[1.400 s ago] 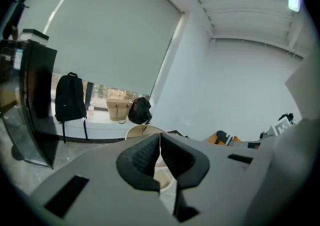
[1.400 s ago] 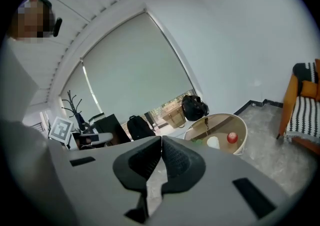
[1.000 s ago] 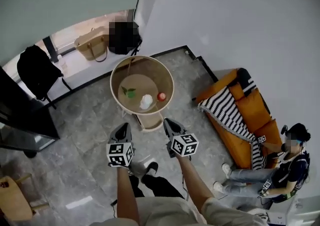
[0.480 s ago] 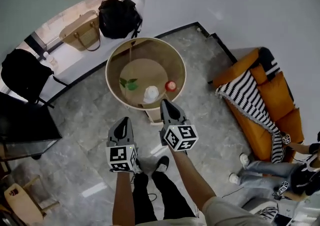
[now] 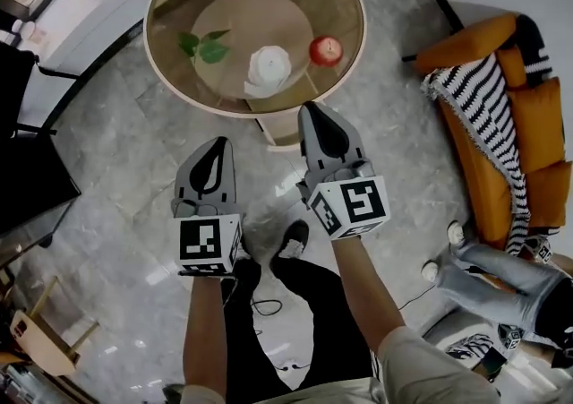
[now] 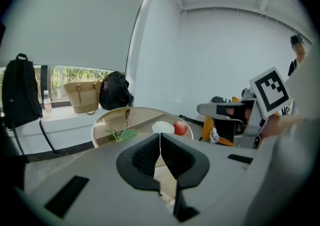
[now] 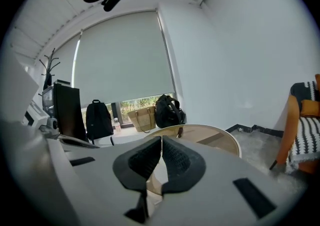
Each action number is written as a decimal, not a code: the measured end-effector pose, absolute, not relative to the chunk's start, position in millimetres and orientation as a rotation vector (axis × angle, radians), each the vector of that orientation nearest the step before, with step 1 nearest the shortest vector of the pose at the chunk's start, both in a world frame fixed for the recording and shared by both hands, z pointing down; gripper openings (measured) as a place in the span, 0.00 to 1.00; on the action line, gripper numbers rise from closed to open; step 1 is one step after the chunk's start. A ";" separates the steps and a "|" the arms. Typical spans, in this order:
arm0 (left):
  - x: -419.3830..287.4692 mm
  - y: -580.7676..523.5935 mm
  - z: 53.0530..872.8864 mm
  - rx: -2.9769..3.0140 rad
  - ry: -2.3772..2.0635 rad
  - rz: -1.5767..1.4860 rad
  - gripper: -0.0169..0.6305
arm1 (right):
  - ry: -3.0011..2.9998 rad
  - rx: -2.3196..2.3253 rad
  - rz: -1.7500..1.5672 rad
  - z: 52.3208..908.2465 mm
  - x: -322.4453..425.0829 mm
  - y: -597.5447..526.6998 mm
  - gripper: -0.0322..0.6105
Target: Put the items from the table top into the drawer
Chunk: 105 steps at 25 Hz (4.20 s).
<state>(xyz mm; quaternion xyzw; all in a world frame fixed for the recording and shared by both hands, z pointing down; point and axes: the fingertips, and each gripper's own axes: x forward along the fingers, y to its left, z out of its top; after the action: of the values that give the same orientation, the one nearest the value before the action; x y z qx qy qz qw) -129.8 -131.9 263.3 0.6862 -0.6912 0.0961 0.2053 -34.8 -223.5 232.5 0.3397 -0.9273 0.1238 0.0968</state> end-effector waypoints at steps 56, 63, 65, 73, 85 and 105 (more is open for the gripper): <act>-50.5 -155.7 475.1 2.450 -1.565 -0.050 0.06 | -2.785 1.012 -0.115 400.6 -28.9 -247.0 0.39; -25.5 -157.0 510.4 2.479 -1.501 0.053 0.06 | -2.667 1.188 -0.187 417.8 45.6 -232.6 0.39; -19.9 -157.1 516.6 2.493 -1.482 0.073 0.06 | -2.628 1.263 -0.121 438.0 67.0 -230.3 0.39; -42.0 -153.9 503.6 2.412 -1.468 -0.069 0.06 | -2.473 1.281 0.315 574.1 69.7 -241.7 0.39; -84.1 -139.5 518.5 2.290 -1.575 -0.053 0.06 | -2.198 1.191 0.735 730.2 -4.9 -280.2 0.39; -94.2 -154.8 492.6 2.296 -1.632 -0.157 0.06 | -2.033 1.105 0.921 775.8 -16.3 -305.7 0.47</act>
<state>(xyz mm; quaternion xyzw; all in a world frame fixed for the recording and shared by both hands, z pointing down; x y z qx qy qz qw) -94.2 -154.8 492.6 0.8034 -0.5711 -0.0550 0.1594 -16.3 -305.7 775.8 0.4204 -0.7734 0.3504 0.3200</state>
